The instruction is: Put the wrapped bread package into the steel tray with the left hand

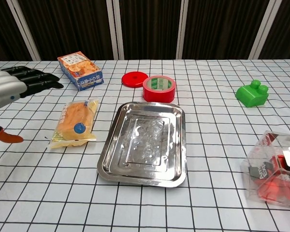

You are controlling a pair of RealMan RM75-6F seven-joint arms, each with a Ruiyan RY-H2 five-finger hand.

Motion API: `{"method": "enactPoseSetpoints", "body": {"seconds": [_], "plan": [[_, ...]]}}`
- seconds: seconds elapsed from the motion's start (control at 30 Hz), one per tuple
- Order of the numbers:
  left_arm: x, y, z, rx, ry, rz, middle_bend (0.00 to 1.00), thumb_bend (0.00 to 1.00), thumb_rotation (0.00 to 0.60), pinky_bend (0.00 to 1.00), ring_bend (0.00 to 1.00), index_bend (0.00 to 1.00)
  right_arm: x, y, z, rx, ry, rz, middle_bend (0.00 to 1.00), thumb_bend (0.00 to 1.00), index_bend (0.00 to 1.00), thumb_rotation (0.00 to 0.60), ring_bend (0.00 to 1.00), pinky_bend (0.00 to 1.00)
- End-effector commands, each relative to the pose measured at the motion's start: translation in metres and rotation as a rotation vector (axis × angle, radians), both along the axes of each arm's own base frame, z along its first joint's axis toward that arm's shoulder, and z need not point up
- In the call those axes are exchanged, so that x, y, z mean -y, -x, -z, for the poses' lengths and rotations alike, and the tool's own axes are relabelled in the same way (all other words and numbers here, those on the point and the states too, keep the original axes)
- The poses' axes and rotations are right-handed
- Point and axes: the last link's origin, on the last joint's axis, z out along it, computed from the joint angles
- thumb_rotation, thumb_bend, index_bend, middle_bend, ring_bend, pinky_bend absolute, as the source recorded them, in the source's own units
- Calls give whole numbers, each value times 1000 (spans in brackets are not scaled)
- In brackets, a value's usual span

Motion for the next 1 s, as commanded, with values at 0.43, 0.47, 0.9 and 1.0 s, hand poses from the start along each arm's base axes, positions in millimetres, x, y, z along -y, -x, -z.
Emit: {"method": "enactPoseSetpoints", "body": {"seconds": [0.43, 0.47, 0.9, 1.0], "plan": [[-40, -35, 42, -130, 92, 19, 0, 4, 600, 0, 0, 0, 10, 7, -7, 3, 41, 29, 0, 297, 0, 600, 0, 0], [-42, -34, 46, -136, 97, 15, 0, 2, 600, 0, 0, 0, 10, 7, -8, 4, 44, 29, 0, 297, 0, 600, 0, 0], [-53, -26, 67, -185, 128, -22, 0, 0, 600, 0, 0, 0, 12, 9, -11, 1, 63, 40, 0, 298, 0, 600, 0, 0], [-54, -26, 69, -195, 122, -18, 20, 0, 600, 14, 2, 2, 13, 9, -11, 1, 62, 43, 0, 298, 0, 600, 0, 0]]}}
